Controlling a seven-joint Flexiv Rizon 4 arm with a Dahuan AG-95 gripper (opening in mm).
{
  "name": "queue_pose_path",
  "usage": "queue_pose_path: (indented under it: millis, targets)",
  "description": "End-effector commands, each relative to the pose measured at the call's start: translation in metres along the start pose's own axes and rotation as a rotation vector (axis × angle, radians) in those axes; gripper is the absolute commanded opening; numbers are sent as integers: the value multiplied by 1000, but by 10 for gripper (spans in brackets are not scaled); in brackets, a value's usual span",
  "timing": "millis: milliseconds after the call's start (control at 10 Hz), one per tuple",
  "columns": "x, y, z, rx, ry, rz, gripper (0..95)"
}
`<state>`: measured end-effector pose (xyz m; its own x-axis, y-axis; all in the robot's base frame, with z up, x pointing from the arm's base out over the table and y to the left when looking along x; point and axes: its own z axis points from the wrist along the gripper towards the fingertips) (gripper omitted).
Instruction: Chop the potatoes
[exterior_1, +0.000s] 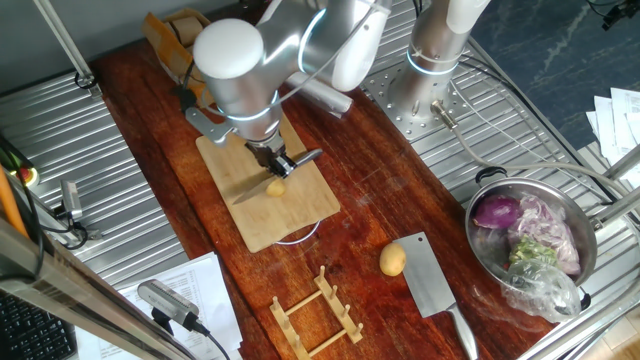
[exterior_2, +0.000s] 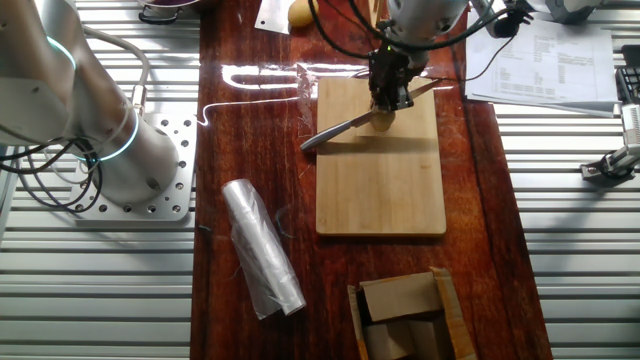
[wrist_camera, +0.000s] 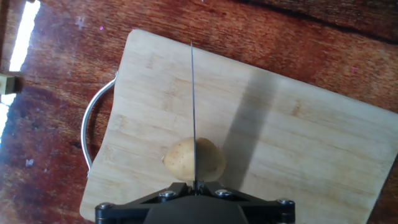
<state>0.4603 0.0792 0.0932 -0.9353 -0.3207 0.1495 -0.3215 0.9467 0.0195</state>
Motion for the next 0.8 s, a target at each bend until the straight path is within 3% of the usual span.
queue_pose_path:
  millis: [100,400,800]
  targets:
    - [1,-2,-1,3,-1,-6,0]
    - [-1,-9,4,4,-32,-20,0]
    - [-6,-14,19,2,-81,-43,0]
